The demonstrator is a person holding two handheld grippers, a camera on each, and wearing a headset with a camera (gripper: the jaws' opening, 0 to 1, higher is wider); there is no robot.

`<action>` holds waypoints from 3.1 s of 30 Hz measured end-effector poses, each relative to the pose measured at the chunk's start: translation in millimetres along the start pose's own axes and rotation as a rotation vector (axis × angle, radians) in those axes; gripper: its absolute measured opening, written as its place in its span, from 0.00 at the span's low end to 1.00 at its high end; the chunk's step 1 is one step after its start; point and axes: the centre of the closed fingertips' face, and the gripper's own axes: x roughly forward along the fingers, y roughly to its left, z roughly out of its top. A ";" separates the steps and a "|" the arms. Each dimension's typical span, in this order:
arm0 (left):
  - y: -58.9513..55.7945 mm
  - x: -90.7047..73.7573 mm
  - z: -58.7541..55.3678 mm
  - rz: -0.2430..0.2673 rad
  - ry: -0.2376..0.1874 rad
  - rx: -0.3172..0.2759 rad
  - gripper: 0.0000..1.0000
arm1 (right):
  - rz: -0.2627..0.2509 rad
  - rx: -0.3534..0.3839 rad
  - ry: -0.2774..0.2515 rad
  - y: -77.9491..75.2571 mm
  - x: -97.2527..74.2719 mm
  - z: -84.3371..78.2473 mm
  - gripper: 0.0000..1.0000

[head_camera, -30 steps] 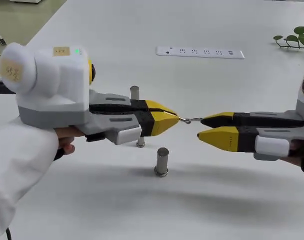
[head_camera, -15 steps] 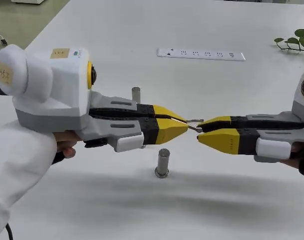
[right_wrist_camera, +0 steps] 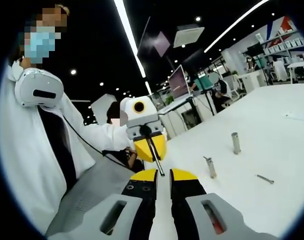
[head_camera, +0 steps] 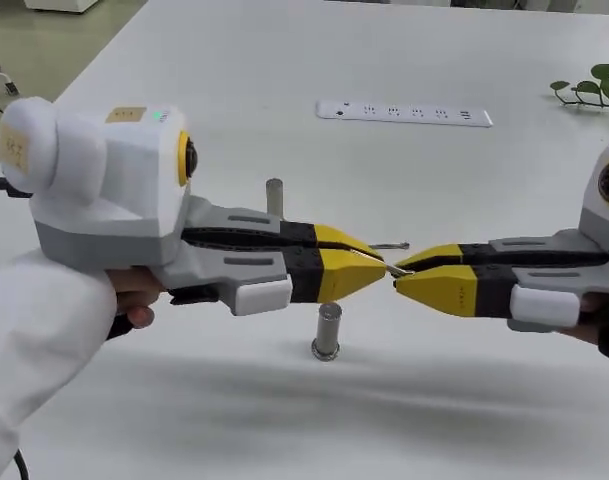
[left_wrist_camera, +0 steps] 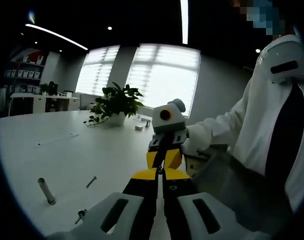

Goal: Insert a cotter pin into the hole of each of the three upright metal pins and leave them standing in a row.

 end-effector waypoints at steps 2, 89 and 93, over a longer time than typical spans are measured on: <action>-0.4 -0.4 -0.2 0.000 0.001 0.002 0.00 | 0.014 -0.001 -0.001 2.8 0.0 -0.3 0.02; 32.8 -19.4 -75.6 0.255 0.148 -0.136 0.33 | -0.151 0.136 -0.164 -21.5 -18.7 -13.7 0.00; 36.7 -14.9 -82.9 0.262 0.174 -0.127 0.35 | -0.156 0.138 -0.175 -23.7 -17.4 -12.9 0.00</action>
